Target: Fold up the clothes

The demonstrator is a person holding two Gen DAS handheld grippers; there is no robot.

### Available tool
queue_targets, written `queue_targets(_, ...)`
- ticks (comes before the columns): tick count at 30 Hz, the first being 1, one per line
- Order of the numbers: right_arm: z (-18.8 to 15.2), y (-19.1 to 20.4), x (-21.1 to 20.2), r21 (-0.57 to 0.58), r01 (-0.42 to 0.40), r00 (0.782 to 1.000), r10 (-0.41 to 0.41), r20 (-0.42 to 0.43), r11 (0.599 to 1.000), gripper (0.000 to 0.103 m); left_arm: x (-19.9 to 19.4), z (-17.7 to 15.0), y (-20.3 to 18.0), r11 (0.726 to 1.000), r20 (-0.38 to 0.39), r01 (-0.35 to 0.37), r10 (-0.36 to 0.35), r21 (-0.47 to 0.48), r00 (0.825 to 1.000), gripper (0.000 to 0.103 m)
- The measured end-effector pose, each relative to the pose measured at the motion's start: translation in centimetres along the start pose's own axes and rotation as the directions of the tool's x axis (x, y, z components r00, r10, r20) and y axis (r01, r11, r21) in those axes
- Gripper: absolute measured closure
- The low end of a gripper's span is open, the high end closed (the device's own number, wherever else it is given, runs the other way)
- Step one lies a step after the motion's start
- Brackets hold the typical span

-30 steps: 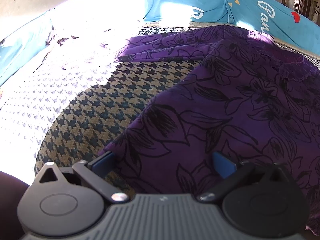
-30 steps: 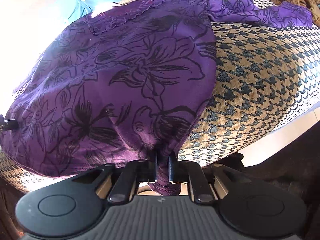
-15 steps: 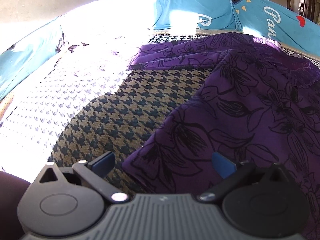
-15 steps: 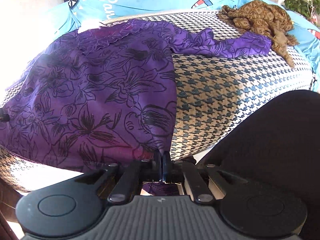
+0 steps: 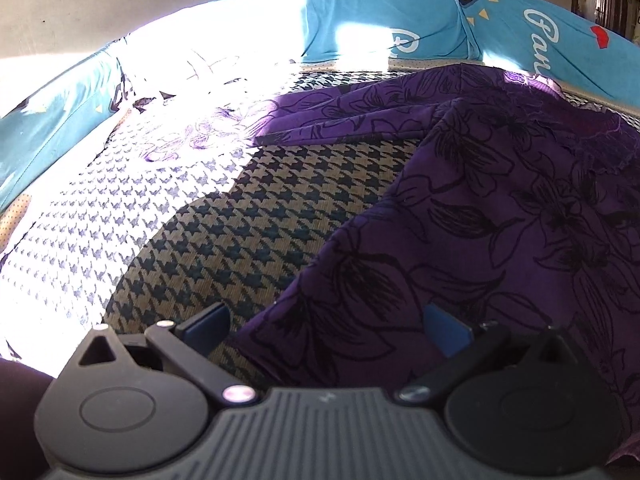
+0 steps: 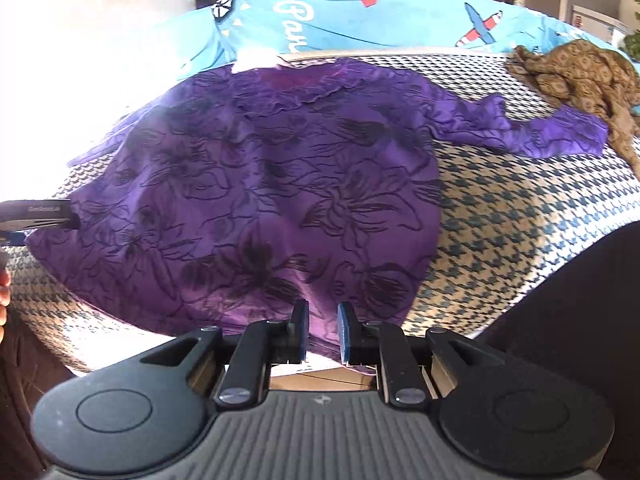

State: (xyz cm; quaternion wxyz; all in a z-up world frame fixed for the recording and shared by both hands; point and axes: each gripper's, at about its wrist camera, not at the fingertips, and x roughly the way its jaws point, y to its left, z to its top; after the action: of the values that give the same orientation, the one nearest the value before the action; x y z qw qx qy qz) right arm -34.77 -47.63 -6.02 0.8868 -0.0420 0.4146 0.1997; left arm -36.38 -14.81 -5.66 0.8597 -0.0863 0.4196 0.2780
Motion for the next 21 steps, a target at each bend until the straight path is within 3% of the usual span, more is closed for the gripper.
queue_targets(4,0.7,1.7,1.6,-0.024,-0.086,0.996,0.086,-0.008,0.996,0.087,0.3,1.5,1.4,0.996,-0.006,0.067,-0.067,-0.059,0.998,0.000)
queue_targets(8,1.4,4.0,3.0,-0.082,-0.186,0.982,0.186,-0.010,0.979,0.087,1.0,3.3,2.2,0.998,-0.020,0.063,-0.064,-0.020,0.998,0.000)
queue_targets(15,2.1,9.2,4.6,-0.197,-0.367,0.929,0.368,-0.034,0.909,0.087,2.5,6.1,2.9,0.988,-0.069,0.153,-0.150,0.032,0.986,0.000)
queue_targets(21,2.6,13.7,5.3,-0.313,-0.455,0.884,0.467,-0.040,0.834,0.086,2.9,7.2,4.0,0.978,-0.081,0.202,-0.198,0.043,0.977,0.000)
